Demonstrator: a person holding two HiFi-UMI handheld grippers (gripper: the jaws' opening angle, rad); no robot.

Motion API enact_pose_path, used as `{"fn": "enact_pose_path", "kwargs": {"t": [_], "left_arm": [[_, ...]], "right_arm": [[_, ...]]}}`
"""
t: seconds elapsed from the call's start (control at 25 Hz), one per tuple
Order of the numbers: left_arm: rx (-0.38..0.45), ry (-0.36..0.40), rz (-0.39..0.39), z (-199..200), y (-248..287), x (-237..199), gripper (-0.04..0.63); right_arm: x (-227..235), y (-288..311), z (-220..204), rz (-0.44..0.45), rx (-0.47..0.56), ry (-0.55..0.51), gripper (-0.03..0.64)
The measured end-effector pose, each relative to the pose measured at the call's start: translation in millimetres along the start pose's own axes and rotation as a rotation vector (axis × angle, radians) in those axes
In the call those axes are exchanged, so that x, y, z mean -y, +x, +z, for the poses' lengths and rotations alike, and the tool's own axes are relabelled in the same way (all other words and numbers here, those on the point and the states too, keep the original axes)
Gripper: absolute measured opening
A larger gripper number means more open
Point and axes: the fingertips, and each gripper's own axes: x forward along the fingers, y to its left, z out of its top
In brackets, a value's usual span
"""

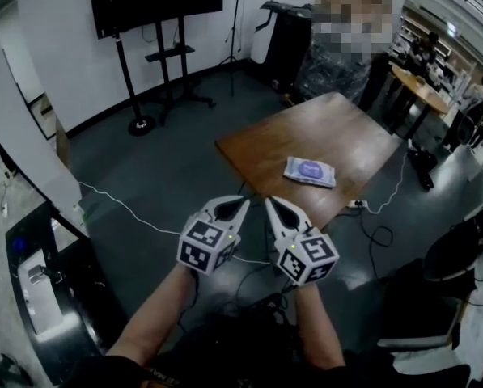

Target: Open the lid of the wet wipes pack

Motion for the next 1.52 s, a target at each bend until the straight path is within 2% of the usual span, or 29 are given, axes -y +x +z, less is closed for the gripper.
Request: {"fn": "enact_pose_path", "kwargs": {"t": [0.16, 0.36, 0.52, 0.72, 0.96, 1.2, 1.32, 1.52], "left_arm": [[-0.011, 0.020, -0.083, 7, 44, 35, 0.006], [-0.053, 0.045, -0.147, 4, 99, 65, 0.006], [-0.086, 0.072, -0.171, 1, 144, 82, 0.006], [-0.120, 0.110, -0.179, -4, 197, 95, 0.006], [-0.185, 0.180, -0.142, -15, 240, 89, 0.006], [-0.242, 0.212, -0.159, -30, 282, 66, 0.006], [-0.258, 0.233, -0.199, -39, 309, 53, 0.006], [-0.282, 0.246, -0.323, -59, 350, 38, 0.006]], "right_arm": [[48, -26, 3, -0.090, 0.004, 0.014, 0.009], [107, -47, 1, -0.168, -0.002, 0.038, 0.010], [153, -57, -1, -0.198, -0.017, 0.047, 0.010], [205, -63, -5, -0.195, -0.042, 0.053, 0.011], [246, -56, -17, -0.187, -0.098, 0.047, 0.011], [283, -37, -31, -0.236, -0.128, 0.087, 0.011], [307, -26, -43, -0.293, -0.154, 0.096, 0.011], [344, -8, -66, -0.426, -0.212, 0.098, 0.011]]}}
